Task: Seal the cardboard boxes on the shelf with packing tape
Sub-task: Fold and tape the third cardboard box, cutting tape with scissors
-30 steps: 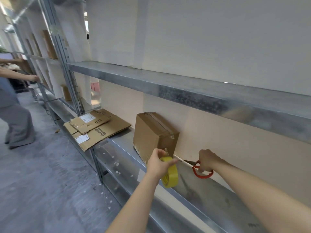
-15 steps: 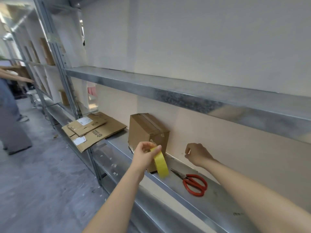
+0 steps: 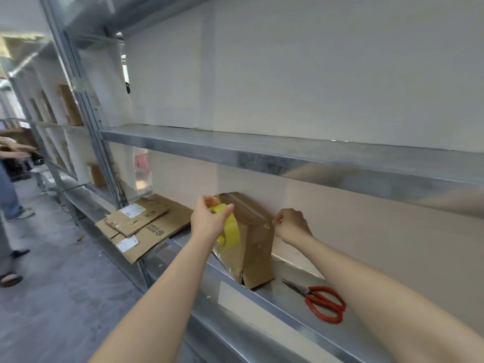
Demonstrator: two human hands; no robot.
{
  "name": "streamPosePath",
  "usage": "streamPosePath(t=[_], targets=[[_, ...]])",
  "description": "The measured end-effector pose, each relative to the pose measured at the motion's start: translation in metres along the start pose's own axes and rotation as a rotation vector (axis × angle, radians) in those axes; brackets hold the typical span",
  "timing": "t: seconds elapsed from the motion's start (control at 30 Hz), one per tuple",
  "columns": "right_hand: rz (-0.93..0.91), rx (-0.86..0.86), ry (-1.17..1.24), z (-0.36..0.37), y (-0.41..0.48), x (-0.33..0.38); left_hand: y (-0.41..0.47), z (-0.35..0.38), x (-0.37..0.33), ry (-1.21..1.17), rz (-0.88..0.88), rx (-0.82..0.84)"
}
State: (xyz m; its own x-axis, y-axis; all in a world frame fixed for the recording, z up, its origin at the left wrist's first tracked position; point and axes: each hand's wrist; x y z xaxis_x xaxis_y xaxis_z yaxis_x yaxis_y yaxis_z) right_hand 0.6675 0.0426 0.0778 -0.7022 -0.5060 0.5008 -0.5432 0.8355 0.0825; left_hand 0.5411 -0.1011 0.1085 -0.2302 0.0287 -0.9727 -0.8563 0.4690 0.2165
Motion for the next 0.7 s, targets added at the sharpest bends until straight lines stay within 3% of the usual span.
streamPosePath(t=[0.1, 0.4, 0.57, 0.7], targets=[[0.050, -0.026, -0.040, 0.019, 0.005, 0.025, 0.036, 0.000, -0.002, -0.012, 0.024, 0.089], [0.453, 0.047, -0.089, 0.068, 0.038, 0.083, 0.116, -0.018, 0.008, 0.007, 0.050, 0.346], [0.738, -0.130, 0.151, 0.090, 0.049, 0.100, 0.143, -0.033, 0.016, -0.062, 0.042, 0.371], [0.776, -0.241, 0.245, 0.100, 0.057, 0.107, 0.161, -0.041, 0.026, -0.067, 0.015, 0.351]])
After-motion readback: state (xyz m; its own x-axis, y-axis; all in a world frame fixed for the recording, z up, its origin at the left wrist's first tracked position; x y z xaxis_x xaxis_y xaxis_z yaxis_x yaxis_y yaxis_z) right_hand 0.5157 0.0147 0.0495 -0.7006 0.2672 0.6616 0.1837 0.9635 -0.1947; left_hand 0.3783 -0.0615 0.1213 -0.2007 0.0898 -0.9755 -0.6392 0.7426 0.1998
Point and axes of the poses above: each hand's wrist, its own y-axis towards the middle knuckle, its own z-axis out of the palm, x = y × z, and after that the axes turned 10 degrees about -y, right-handed
